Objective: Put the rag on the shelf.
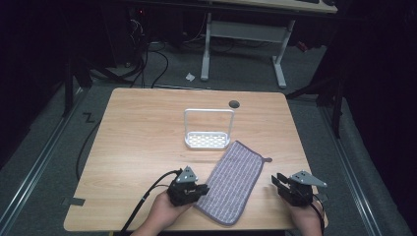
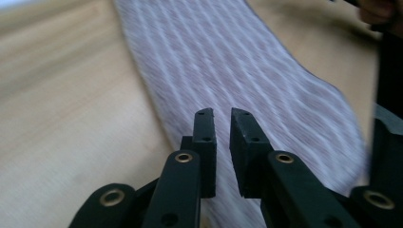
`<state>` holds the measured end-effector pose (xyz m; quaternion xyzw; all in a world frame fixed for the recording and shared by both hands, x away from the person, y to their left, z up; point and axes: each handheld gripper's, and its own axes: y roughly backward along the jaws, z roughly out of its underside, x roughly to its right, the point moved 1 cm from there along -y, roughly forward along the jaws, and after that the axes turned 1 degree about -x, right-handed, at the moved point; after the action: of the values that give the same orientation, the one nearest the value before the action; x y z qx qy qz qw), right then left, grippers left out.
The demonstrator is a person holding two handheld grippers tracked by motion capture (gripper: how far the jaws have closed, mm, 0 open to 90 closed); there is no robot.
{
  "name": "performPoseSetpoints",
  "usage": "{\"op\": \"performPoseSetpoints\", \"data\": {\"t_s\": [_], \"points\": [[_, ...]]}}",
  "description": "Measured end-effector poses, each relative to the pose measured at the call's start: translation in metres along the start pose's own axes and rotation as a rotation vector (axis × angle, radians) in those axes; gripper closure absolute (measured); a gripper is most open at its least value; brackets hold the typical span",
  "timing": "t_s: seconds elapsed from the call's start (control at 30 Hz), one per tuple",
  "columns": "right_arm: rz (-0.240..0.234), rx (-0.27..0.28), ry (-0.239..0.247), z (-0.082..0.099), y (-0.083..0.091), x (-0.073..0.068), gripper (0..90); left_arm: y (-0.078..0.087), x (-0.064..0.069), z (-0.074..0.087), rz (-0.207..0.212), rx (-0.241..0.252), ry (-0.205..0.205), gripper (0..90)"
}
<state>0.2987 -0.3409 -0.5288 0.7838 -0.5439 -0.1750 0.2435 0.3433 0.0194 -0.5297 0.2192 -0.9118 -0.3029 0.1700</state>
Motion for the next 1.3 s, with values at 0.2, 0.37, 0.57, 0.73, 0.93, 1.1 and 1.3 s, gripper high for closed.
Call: {"op": "performPoseSetpoints", "data": {"t_s": [0.2, 0.37, 0.57, 0.73, 0.93, 1.1, 1.3], "points": [[-0.008, 0.000, 0.011, 0.004, 0.005, 0.001, 72.4, -0.025, -0.003, -0.009, -0.025, -0.075, -0.025, 88.4], [-0.010, 0.004, 0.004, 0.005, 0.007, 0.006, 73.0, -0.014, 0.010, 0.005, 0.003, -0.081, -0.030, 88.9], [-0.012, 0.003, -0.001, 0.006, 0.007, 0.007, 73.5, 0.009, 0.035, 0.036, 0.077, -0.067, -0.001, 88.8], [-0.019, -0.010, 0.022, 0.004, 0.003, -0.001, 82.0, 0.011, 0.027, 0.025, 0.061, -0.024, 0.020, 77.3], [-0.058, -0.028, 0.054, -0.003, -0.006, -0.019, 86.3, -0.021, 0.005, -0.013, 0.008, 0.011, 0.014, 74.2], [-0.118, -0.065, 0.124, -0.015, -0.030, -0.047, 87.4, -0.040, -0.007, -0.022, -0.041, -0.047, 0.014, 80.9], [-0.156, -0.113, 0.196, -0.020, -0.054, -0.080, 88.1, -0.022, -0.001, -0.004, -0.040, -0.049, 0.004, 82.2]]}}
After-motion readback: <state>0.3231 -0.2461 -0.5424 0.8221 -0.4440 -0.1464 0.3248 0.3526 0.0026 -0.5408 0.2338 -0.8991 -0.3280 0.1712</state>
